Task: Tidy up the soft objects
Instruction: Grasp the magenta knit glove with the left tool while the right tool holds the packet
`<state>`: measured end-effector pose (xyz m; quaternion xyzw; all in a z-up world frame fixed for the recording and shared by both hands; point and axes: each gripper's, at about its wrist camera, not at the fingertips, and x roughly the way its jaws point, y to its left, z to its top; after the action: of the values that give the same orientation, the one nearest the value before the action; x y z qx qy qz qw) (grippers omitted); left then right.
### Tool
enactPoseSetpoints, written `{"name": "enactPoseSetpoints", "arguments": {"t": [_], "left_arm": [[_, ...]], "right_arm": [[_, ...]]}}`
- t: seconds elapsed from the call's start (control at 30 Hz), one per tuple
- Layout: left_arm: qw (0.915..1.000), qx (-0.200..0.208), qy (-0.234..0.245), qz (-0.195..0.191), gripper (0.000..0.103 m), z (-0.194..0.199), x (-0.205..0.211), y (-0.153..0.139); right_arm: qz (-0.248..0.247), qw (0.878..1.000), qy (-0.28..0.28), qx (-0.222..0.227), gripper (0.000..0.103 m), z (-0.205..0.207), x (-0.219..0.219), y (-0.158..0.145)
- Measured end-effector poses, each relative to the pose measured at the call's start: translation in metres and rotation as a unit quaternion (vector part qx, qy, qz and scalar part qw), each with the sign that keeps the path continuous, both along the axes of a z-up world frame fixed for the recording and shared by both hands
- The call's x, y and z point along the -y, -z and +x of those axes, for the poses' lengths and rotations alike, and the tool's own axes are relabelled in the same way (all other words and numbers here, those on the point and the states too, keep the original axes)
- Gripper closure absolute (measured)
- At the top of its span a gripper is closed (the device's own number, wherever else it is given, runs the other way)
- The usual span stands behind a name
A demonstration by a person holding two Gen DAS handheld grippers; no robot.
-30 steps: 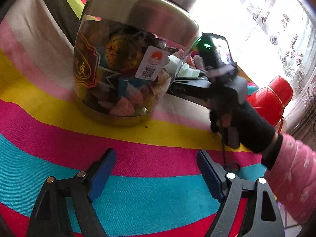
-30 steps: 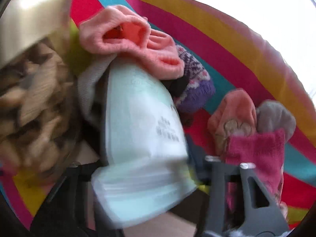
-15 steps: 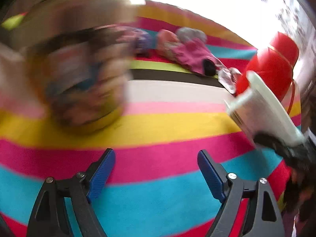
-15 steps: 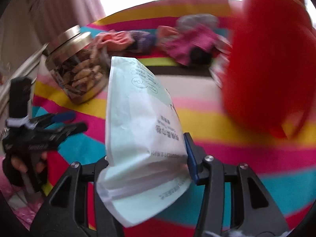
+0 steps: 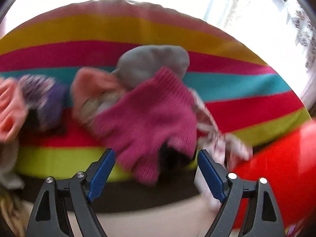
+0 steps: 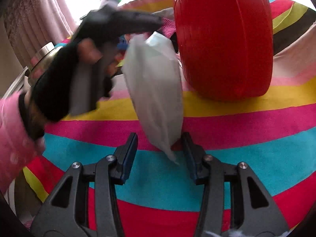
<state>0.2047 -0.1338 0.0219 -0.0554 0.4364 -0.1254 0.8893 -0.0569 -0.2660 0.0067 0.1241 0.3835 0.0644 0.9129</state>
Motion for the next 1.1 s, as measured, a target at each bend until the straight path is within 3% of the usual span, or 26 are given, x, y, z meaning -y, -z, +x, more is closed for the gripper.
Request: {"name": "enactPoseSetpoints", "arguments": {"t": [0.13,0.2,0.27,0.33,0.43,0.53,0.63,0.7,0.8,0.93,1.07,1.1], "left_arm": [[0.9995,-0.032,-0.007,0.007,0.022,0.043,0.019,0.01],[0.9991,-0.042,0.006,-0.004,0.072,0.051,0.018,0.016],[0.9999,0.001,0.001,-0.011,0.083,0.034,0.01,0.002],[0.998,0.057,-0.001,-0.028,0.084,-0.001,-0.003,-0.02],[0.9922,0.107,0.008,-0.064,0.083,-0.071,-0.034,-0.046],[0.9913,0.106,0.039,-0.067,0.083,-0.14,-0.063,-0.048],[0.9936,0.064,0.07,-0.062,0.082,-0.186,-0.088,-0.031],[0.9936,0.038,0.081,-0.069,0.071,-0.199,-0.101,-0.019],[0.9957,0.021,0.052,-0.074,0.053,-0.208,-0.125,-0.007],[0.9937,-0.002,-0.01,-0.112,0.053,-0.192,-0.151,0.007],[0.9893,-0.023,-0.043,-0.138,0.054,-0.176,-0.16,0.017],[0.9891,-0.022,-0.045,-0.138,0.062,-0.172,-0.159,0.02]], "right_arm": [[0.011,1.0,0.0,0.002,0.053,0.0,0.005,0.0],[0.015,1.0,0.0,0.002,0.053,-0.001,0.007,-0.001],[0.02,1.0,0.0,0.003,0.053,0.0,0.009,-0.001],[0.024,1.0,0.0,0.003,0.053,0.001,0.011,-0.001],[0.026,1.0,0.0,0.004,0.052,-0.007,0.017,-0.001],[0.026,1.0,0.0,0.004,0.052,-0.007,0.018,-0.002],[0.025,1.0,0.0,0.004,0.053,-0.009,0.023,-0.004],[0.022,1.0,0.0,0.004,0.052,-0.009,0.022,-0.004],[0.017,1.0,-0.001,0.004,0.052,-0.009,0.019,-0.005],[0.012,1.0,0.0,0.003,0.051,-0.004,0.008,-0.002],[0.011,1.0,-0.002,0.003,0.05,-0.006,0.008,-0.004],[0.011,1.0,-0.002,0.003,0.05,-0.006,0.008,-0.004]]}}
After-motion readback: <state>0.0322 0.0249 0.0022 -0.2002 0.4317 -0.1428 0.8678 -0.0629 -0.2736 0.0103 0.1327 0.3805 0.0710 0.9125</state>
